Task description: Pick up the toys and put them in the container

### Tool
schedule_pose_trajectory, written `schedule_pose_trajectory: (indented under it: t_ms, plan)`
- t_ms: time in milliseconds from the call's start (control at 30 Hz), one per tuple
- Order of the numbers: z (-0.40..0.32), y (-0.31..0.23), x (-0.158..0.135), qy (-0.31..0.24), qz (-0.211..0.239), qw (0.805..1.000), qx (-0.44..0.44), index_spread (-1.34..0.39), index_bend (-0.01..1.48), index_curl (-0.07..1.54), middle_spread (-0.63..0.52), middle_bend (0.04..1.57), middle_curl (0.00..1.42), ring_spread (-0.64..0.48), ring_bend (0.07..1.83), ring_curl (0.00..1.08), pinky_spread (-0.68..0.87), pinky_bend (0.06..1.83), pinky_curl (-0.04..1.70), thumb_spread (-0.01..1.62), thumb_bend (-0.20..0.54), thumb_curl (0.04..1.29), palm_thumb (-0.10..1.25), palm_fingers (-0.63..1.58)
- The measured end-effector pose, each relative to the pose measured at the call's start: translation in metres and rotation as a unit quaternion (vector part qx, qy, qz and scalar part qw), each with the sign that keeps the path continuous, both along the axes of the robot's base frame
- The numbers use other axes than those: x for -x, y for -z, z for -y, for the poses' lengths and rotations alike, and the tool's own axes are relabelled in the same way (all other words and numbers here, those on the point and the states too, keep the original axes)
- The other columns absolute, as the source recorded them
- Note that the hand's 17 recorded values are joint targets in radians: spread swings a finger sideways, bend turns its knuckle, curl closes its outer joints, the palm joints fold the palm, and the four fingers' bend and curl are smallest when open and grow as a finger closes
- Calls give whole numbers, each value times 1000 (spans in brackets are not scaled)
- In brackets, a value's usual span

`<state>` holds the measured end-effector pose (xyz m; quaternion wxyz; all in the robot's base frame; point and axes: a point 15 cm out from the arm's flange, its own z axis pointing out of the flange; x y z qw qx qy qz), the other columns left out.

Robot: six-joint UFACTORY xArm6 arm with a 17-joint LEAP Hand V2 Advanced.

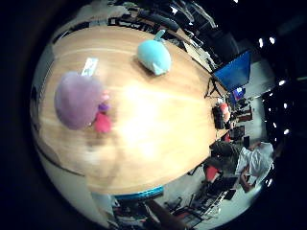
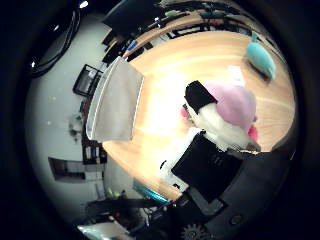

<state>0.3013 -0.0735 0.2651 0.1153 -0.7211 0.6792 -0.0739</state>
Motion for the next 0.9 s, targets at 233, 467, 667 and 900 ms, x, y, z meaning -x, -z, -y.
schedule_pose_trajectory:
  t_ms: [233, 467, 667, 900]
  plan:
    - [3, 28, 4, 4, -40, 999, -14, -628, 196, 406, -367, 182, 231, -362, 895, 268, 233, 647, -4, 987, -29, 472, 515, 566]
    - [4, 42, 4, 6, -63, 998, -22, -620, 188, 395, -363, 181, 236, -350, 887, 260, 232, 697, -1, 989, -27, 470, 516, 549]
    - [6, 49, -5, 5, -83, 996, -30, -611, 185, 385, -356, 184, 243, -346, 878, 255, 231, 752, -2, 991, -28, 468, 519, 528]
    - [7, 46, -28, 0, -92, 995, -34, -605, 194, 379, -345, 185, 250, -343, 882, 251, 231, 789, -5, 995, -25, 469, 531, 511]
